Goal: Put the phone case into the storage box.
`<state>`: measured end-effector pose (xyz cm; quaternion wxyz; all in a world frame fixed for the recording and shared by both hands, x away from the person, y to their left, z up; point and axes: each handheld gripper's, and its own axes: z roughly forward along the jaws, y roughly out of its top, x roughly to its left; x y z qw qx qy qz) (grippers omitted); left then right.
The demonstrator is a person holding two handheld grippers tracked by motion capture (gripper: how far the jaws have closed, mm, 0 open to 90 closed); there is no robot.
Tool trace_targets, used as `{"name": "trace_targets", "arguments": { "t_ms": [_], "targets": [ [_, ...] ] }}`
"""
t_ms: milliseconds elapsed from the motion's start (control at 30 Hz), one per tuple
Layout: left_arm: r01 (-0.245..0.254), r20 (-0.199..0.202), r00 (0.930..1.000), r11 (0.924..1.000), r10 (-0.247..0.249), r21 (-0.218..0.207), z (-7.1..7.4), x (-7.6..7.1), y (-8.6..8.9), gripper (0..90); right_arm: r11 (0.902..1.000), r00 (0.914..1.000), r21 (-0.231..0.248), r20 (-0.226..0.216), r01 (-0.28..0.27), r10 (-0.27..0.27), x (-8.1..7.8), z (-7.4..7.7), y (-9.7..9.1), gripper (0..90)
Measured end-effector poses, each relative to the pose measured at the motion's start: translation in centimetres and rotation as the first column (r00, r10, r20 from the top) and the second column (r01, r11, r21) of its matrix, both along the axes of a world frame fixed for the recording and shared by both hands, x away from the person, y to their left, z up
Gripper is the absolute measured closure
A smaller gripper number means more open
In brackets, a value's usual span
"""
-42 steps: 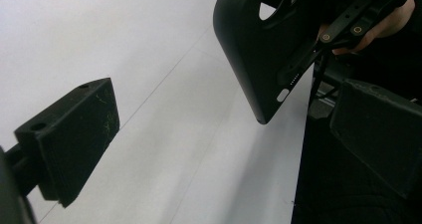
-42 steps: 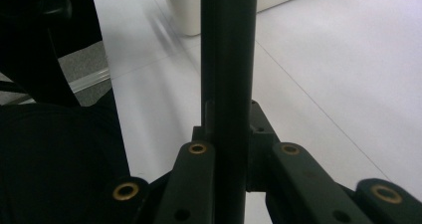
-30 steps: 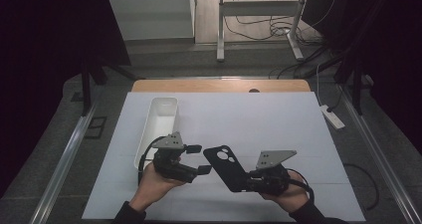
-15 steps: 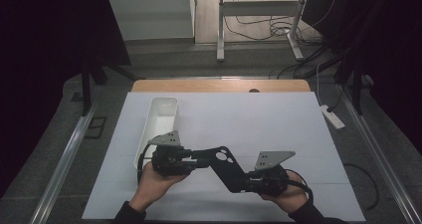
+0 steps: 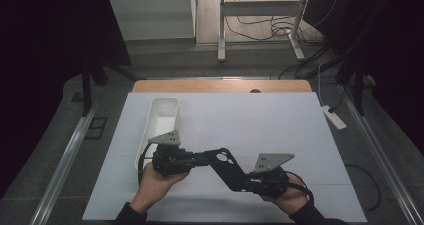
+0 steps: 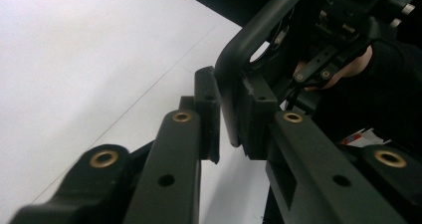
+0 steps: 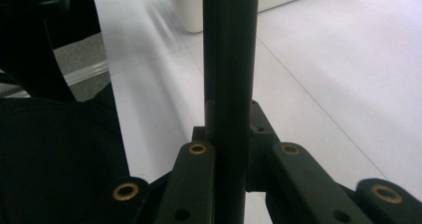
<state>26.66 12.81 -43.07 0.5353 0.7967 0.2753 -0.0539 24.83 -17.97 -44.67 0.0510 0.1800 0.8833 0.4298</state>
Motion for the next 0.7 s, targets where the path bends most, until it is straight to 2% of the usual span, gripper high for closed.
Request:
{"name": "trace_targets", "arguments": {
  "t_ms": [100, 200, 367, 567, 600, 700],
  "targets": [
    [0.006, -0.015, 0.9999, 0.9998, -0.006, -0.02, 0.0, 0.0, 0.1, 82.6, 0.9999, 1.0, -0.011, 0.008, 0.004, -0.003, 0.0, -0.1, 0.1, 84.5],
    [0.003, -0.026, 0.9997, 0.9998, -0.004, -0.02, 0.1, 0.0, 0.1, 83.3, 0.9999, 0.9999, -0.015, 0.012, 0.008, -0.008, 0.0, -0.1, 0.1, 84.5],
    [0.0, -0.012, 0.9999, 1.0, 0.0, -0.001, 0.3, -0.1, -0.2, 83.8, 0.9992, 0.9997, -0.039, 0.024, 0.01, -0.009, 0.1, -0.3, 0.3, 84.1],
    [-0.008, 0.012, 0.9999, 0.9991, 0.008, 0.041, 0.6, -0.4, -0.8, 83.8, 0.9956, 0.9996, -0.092, 0.023, 0.017, -0.015, 0.1, -1.0, 0.7, 72.9],
    [-0.008, 0.012, 0.9999, 0.9991, 0.008, 0.041, 0.6, -0.4, -0.8, 83.8, 0.9956, 0.9996, -0.092, 0.023, 0.017, -0.015, 0.1, -1.0, 0.7, 72.9],
    [-0.024, 0.033, 0.9992, 0.9974, 0.022, 0.067, 0.9, -0.3, -0.7, 83.8, 0.995, 0.9996, -0.097, 0.019, 0.024, -0.023, 0.1, -1.1, 0.8, 65.5]
  ]
}}
